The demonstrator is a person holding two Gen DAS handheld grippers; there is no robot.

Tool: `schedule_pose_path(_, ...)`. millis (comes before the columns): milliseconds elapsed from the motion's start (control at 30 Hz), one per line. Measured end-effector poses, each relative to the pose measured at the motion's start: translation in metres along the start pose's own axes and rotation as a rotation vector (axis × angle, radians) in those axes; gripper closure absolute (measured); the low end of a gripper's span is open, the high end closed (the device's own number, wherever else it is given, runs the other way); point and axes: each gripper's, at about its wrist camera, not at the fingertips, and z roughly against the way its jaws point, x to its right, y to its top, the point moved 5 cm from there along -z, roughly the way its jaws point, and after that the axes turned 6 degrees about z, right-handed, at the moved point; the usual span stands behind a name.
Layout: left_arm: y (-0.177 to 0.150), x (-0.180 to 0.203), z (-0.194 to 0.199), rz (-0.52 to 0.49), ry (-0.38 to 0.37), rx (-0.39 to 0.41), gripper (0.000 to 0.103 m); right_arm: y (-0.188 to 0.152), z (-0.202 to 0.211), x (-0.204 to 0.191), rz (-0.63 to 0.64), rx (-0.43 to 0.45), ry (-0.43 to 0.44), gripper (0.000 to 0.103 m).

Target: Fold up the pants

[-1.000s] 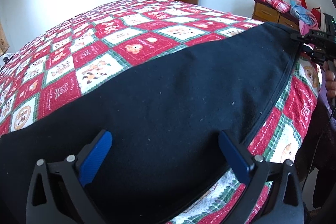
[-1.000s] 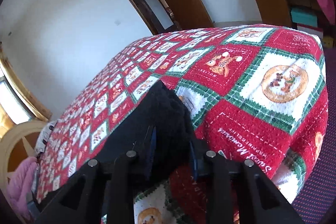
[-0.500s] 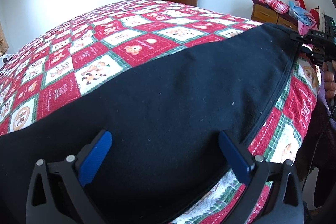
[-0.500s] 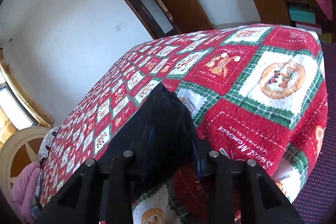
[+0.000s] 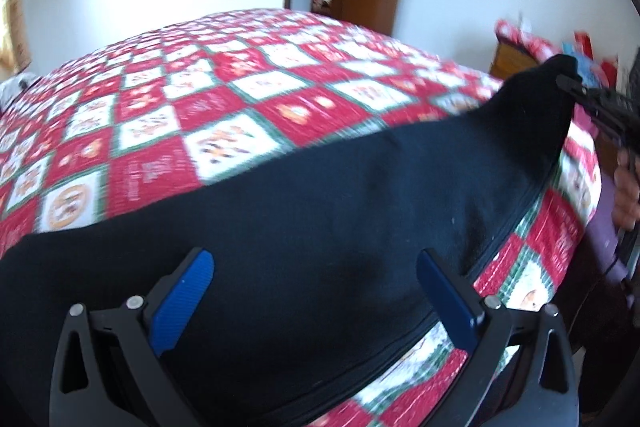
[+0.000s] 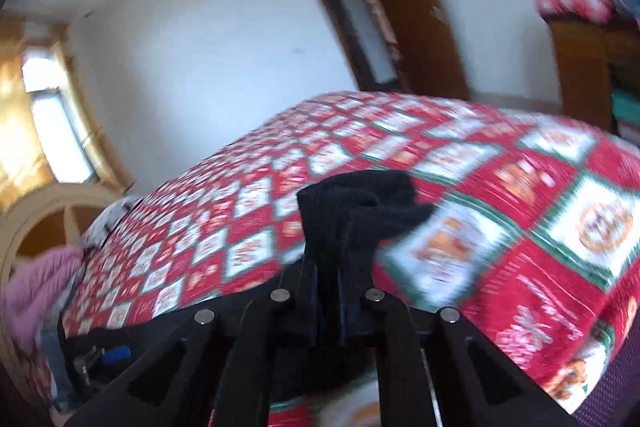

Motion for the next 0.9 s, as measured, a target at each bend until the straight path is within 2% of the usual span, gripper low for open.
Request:
schedule_pose_path(100, 0.003, -0.022, 0.017, 0.058, 0.016, 0.027, 0.0, 0.004, -0.002, -0.063, 0.16, 0.007, 0.097, 0.096)
schedule_pose_path(233, 0.001, -0.054, 0.039, 0.123, 0.05, 0.057, 0.0, -0.011, -0.014, -0.143, 0.325, -0.028, 0.217, 0.096)
schedule_pose_path(300, -0.002, -0.068, 0.049, 0.15, 0.062, 0.072, 0.0, -0.027, -0.024, -0.182, 0.392, -0.066, 0.284, 0.096)
schedule_pose_path(500, -0.014, -0.094, 0.055, 0.211, 0.074, 0.074, 0.0, -0.089, -0.057, -0.259, 0.514, -0.183, 0.389, 0.096)
schedule_pose_path(633, -0.019, -0.094, 0.054, 0.223, 0.043, 0.069, 0.0, -0.132, -0.069, -0.289, 0.655, -0.226, 0.376, 0.096)
schedule_pose_path(733, -0.019, -0.089, 0.055, 0.217, 0.017, 0.072, 0.0, -0.145, -0.068, -0.297, 0.729, -0.214, 0.342, 0.096)
schedule_pose_path(800, -0.017, -0.085, 0.058, 0.211, -0.002, 0.087, 0.0, -0.133, -0.062, -0.294, 0.718, -0.181, 0.332, 0.096)
schedule_pose_path(900, -0.014, -0.084, 0.062, 0.207, 0.0, 0.109, 0.0, -0.109, -0.052, -0.285, 0.628, -0.119, 0.344, 0.096)
